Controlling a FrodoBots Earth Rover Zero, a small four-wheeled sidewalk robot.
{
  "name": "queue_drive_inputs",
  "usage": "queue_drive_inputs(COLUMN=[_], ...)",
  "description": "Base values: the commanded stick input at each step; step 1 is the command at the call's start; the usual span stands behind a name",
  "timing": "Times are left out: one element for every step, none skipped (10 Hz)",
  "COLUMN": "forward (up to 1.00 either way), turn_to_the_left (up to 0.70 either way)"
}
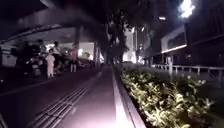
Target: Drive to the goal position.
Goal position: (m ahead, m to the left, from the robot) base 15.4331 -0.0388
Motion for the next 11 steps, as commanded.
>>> queue_drive_inputs(forward=[0.45, 0.45, 0.45, 0.45, 0.45, 0.45, 0.45, 0.45, 0.45, 0.45, 0.45], turn_to_the_left=[0.0, 0.0, 0.0, 0.0, 0.0, 0.0, 0.0, 0.0, 0.0, 0.0, 0.0])
